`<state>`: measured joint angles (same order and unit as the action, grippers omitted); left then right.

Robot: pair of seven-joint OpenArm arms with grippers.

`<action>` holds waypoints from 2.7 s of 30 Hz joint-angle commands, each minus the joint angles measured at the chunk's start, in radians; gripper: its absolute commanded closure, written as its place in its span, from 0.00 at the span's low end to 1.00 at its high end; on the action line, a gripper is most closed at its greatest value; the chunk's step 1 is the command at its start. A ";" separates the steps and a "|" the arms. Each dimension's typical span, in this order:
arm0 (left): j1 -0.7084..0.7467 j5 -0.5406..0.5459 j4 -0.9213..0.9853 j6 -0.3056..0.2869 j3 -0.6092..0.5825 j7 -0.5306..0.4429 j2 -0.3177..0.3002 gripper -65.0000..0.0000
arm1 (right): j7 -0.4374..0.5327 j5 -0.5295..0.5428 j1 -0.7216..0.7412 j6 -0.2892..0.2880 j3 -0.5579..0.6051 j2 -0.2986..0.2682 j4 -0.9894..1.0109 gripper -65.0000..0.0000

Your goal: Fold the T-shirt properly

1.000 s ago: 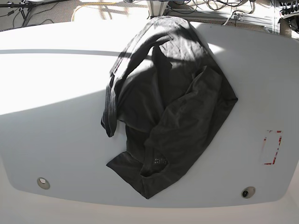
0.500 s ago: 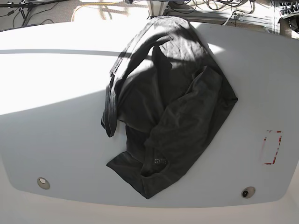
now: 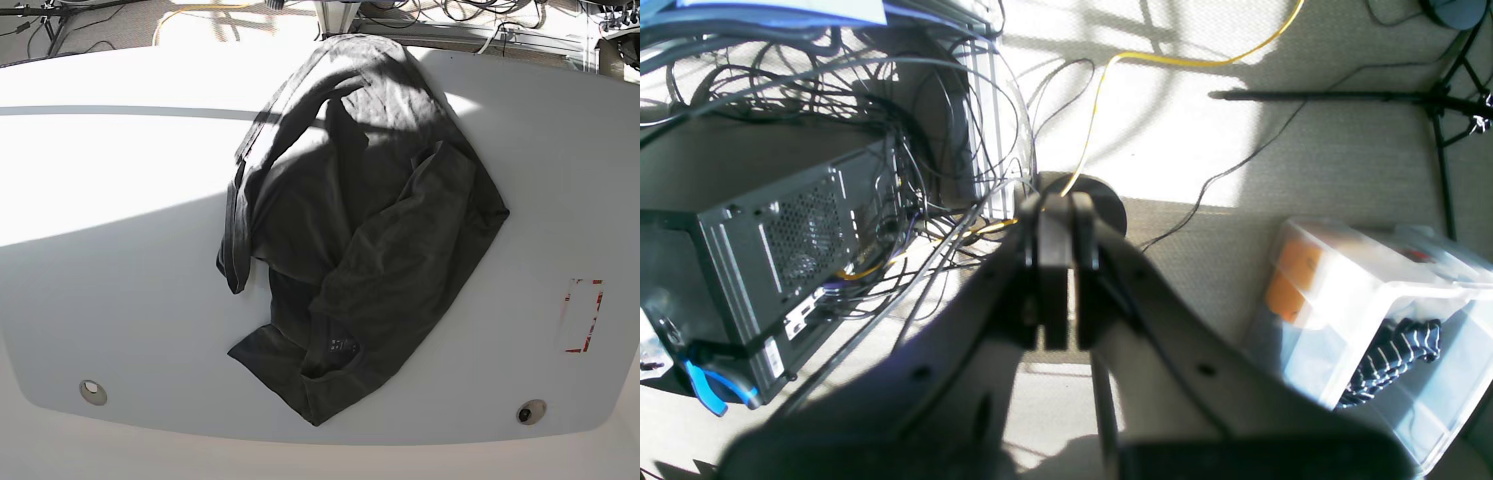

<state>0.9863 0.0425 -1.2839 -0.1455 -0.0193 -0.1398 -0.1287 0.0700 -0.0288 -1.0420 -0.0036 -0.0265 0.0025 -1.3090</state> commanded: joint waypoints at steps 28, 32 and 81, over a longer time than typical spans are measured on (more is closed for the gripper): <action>0.232 0.016 -0.412 0.009 0.107 0.015 -0.013 0.80 | 0.014 0.044 -0.265 -0.007 -0.026 0.001 -0.402 0.99; 0.277 0.012 -0.518 0.008 0.106 0.013 -0.010 0.80 | 0.016 0.082 -0.320 -0.009 -0.020 0.002 -0.519 0.99; 0.112 0.160 -0.689 0.013 0.238 0.039 -0.036 0.79 | -0.013 0.044 -0.183 -0.009 -0.052 0.007 -0.708 1.00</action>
<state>1.0870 0.2039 -1.9526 -0.1299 0.2111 -0.0681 -0.1593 0.0212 0.0154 -1.2278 -0.0120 -0.0769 0.0109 -2.0048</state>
